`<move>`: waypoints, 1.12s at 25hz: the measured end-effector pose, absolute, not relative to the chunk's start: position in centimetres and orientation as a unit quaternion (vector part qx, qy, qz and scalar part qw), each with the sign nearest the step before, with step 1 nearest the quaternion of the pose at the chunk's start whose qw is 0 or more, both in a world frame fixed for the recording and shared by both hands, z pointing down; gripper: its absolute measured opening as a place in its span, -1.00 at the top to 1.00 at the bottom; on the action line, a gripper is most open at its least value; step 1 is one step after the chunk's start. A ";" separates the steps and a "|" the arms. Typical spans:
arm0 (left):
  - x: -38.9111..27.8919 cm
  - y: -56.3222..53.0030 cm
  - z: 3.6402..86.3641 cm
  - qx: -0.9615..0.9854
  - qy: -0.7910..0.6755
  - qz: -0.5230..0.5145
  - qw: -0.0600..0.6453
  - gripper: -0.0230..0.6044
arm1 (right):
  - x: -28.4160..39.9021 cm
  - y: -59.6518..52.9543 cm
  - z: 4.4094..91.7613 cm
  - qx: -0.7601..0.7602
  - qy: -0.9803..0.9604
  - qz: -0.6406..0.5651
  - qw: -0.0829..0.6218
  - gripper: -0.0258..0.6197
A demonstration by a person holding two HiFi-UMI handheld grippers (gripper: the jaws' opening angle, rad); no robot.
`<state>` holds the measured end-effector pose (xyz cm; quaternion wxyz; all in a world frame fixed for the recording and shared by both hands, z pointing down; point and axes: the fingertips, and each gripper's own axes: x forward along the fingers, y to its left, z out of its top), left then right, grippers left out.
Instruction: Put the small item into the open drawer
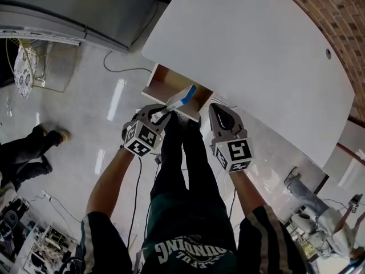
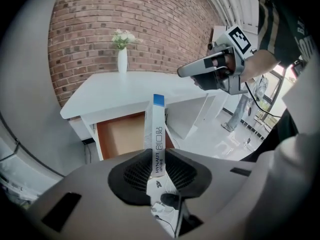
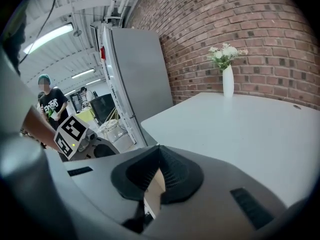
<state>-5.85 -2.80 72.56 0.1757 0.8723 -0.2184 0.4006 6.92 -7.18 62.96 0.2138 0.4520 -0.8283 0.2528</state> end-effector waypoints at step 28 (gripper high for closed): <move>3.8 -6.1 83.6 0.844 -0.242 0.340 0.336 0.63 | 7.8 -1.3 69.8 0.465 -0.796 0.297 0.248 0.84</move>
